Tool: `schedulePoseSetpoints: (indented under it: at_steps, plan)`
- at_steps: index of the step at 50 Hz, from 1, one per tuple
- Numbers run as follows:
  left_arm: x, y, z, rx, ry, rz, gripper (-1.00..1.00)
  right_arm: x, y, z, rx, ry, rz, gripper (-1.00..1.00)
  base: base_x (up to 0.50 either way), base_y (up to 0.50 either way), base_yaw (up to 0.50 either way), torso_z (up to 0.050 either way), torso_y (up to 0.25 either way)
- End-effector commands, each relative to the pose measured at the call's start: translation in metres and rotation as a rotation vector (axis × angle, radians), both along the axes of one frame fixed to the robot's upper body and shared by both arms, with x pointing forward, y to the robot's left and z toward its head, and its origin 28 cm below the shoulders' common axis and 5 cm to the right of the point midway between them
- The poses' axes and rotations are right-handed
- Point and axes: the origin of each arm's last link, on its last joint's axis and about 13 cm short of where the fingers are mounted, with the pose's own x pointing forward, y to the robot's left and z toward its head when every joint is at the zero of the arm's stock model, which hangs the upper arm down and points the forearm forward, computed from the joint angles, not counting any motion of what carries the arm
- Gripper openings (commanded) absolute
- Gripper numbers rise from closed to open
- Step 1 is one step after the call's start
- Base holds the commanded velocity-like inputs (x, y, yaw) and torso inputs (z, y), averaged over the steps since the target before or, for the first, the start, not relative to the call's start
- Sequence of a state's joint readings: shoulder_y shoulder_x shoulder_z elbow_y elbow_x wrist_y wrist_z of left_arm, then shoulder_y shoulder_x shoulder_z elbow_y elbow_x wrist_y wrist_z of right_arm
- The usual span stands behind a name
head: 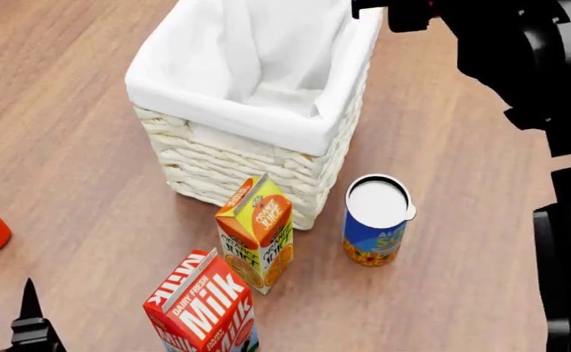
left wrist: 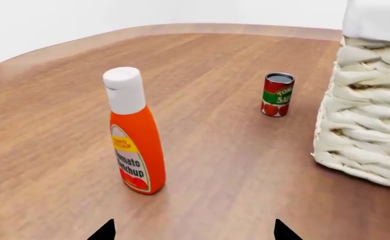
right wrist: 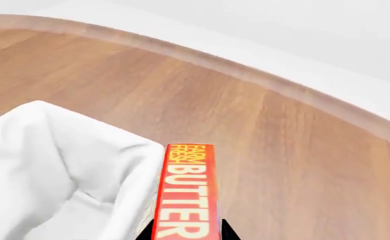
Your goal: Pick up the butter and put it in the basket.
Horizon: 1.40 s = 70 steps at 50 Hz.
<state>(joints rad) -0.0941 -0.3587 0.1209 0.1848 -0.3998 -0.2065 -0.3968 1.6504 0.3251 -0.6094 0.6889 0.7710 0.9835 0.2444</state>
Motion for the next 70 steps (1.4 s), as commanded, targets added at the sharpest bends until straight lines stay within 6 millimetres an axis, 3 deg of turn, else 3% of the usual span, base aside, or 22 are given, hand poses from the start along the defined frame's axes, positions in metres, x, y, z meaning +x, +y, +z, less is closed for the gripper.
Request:
schedulePoseSetpoints:
  at_steps: [1,33,70]
  plan:
    - [0.001,0.001,0.006,-0.03,-0.036,0.035,1.0,0.01,0.028,0.014,-0.036,-0.024,0.155,-1.0,0.0,0.0,0.0,0.0,0.0]
    - [-0.001,-0.001,0.005,-0.03,-0.032,0.029,1.0,0.022,0.063,0.013,-0.071,0.016,0.427,-1.0,0.0,0.0,0.0,0.001,0.002]
    - [-0.012,-0.006,0.006,-0.027,-0.028,0.01,1.0,0.032,0.069,-0.009,0.014,0.082,0.476,-1.0,0.0,0.0,0.0,0.001,0.001]
